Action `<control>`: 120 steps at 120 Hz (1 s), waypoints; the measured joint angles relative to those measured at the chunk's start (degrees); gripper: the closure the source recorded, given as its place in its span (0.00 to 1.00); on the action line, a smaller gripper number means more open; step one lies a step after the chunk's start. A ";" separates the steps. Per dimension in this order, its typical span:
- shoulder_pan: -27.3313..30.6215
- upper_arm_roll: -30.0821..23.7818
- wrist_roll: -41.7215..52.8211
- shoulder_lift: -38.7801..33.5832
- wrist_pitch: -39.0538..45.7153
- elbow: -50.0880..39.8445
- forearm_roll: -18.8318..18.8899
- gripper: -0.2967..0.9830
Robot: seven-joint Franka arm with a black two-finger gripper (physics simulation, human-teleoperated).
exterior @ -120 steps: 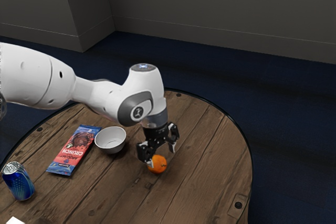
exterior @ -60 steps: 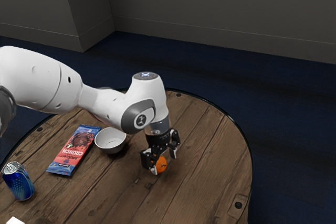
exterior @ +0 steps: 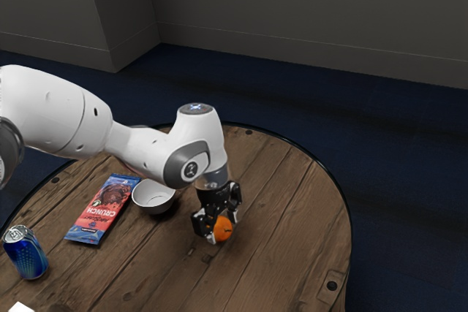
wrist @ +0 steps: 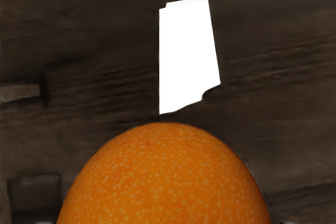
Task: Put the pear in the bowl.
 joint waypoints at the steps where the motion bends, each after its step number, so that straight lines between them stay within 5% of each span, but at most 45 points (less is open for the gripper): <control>1: 0.00 0.00 -0.01 0.03 0.01 0.01 0.00 0.34; 64: 1.87 -0.06 -0.30 -5.53 -0.69 -2.24 -0.01 0.48; 84: 8.67 -0.14 -0.07 -11.84 -1.06 -3.06 0.06 0.48; 100: 16.54 -0.58 0.07 -11.44 -0.97 -2.94 0.12 0.47; 120: 19.82 -0.68 0.21 -9.88 -1.05 -3.14 0.09 0.49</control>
